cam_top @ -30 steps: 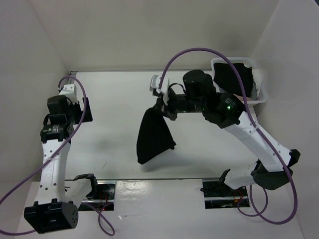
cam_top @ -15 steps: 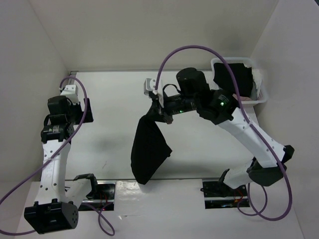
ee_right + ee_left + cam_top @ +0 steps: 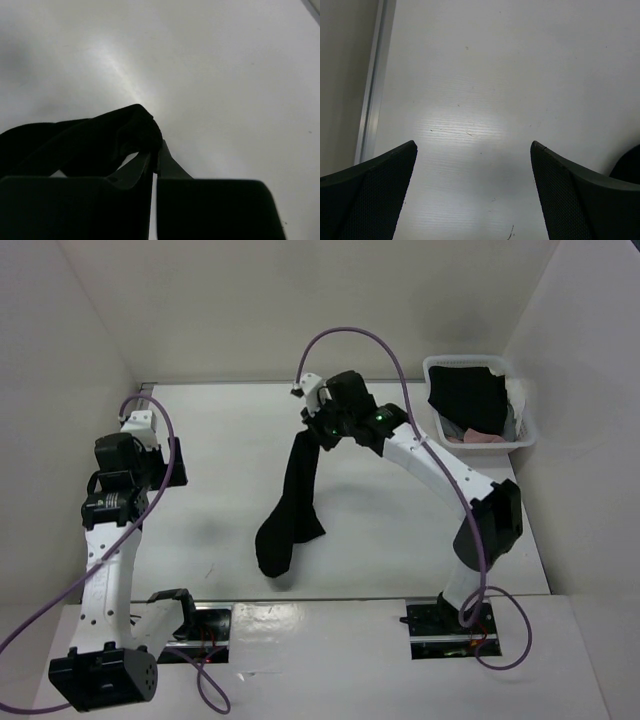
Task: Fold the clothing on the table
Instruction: Flatten the skirt out
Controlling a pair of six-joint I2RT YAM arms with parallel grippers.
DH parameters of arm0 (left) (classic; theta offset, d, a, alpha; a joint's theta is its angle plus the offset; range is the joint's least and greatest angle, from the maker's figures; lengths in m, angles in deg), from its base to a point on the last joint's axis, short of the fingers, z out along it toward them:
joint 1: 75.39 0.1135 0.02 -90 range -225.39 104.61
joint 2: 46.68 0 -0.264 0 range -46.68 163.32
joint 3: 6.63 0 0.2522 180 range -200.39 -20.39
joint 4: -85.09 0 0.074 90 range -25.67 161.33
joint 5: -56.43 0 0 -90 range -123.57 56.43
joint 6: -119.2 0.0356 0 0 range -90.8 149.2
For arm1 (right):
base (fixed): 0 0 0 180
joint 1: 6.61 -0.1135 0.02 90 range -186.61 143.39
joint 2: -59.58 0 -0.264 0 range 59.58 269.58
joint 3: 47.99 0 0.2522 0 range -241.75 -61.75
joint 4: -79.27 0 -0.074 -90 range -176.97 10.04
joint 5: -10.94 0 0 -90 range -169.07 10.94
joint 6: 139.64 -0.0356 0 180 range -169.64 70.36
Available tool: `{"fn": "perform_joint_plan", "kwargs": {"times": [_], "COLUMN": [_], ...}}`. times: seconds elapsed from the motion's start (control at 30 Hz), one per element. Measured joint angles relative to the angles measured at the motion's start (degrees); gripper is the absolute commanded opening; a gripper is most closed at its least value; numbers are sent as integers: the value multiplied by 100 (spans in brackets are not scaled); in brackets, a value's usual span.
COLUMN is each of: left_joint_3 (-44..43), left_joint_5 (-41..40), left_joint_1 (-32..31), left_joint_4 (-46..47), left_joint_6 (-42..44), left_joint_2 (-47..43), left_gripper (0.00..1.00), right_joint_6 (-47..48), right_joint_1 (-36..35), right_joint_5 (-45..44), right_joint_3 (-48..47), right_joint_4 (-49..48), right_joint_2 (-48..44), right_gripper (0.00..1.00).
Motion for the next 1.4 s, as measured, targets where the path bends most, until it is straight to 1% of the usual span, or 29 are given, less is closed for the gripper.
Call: {"fn": "perform_joint_plan", "kwargs": {"times": [0.13, 0.23, 0.33, 0.53, 0.63, 0.73, 0.87, 0.9, 0.93, 0.97, 1.03, 1.1, 1.17, 1.27, 1.33, 1.4], "left_joint_3": [0, 0, 0, 0, 0, 0, 0, 0, 0, 0, 0, 0, 0, 0, 0, 0], "left_joint_5": [17, 55, 101, 118, 122, 131, 160, 160, 160, 160, 160, 160, 160, 160, 160, 162], "left_joint_1": [2, 2, 2, 2, 2, 2, 2, 2, 2, 0, 2, 2, 2, 2, 2, 2], "left_joint_4": [0, -2, -4, -4, -4, -7, -11, -9, -11, -11, -11, -9, -11, -11, -11, -11], "left_joint_6": [2, 7, 9, 9, 11, 11, 11, 11, 11, 11, 11, 11, 11, 11, 11, 11], "left_joint_2": [-20, -20, -17, -9, -9, -2, 48, 63, 72, 87, 105, 107, 107, 107, 107, 107], "left_gripper": [100, 100, 100, 100, 100, 100, 100, 100, 100, 100, 100, 100, 100, 100, 100, 100], "right_joint_6": [-142, -186, -240, -446, -643, -850, -1019, -1049, -1078, -1147, -1196, -1215, -1241, -1279, -1325, -1331], "right_joint_1": [446, 525, 529, 632, 831, 1128, 1473, 1547, 1611, 1670, 1749, 1784, 1784, 1773, 1773, 1759], "right_joint_5": [-654, -1108, -1344, -1768, -1856, -1932, -2173, -2221, -2267, -2299, -2411, -2594, -2734, -2771, -2616, -2369], "right_joint_3": [-105, -256, -509, -1403, -1971, -2479, -2977, -3080, -3191, -3305, -3604, -3915, -4122, -4205, -4183, -3952], "right_joint_4": [-308, -439, -490, -492, -376, -203, -35, -9, 33, 72, 210, 345, 507, 811, 946, 1029], "right_joint_2": [511, 938, 1412, 2625, 3182, 3556, 3821, 3871, 3921, 3985, 4159, 4374, 4535, 4601, 4533, 4317], "right_gripper": [0, 0, 0, 0, 0, 0, 0, 1, 22, 35, 57, 70, 75, 75, 75, 75]}}
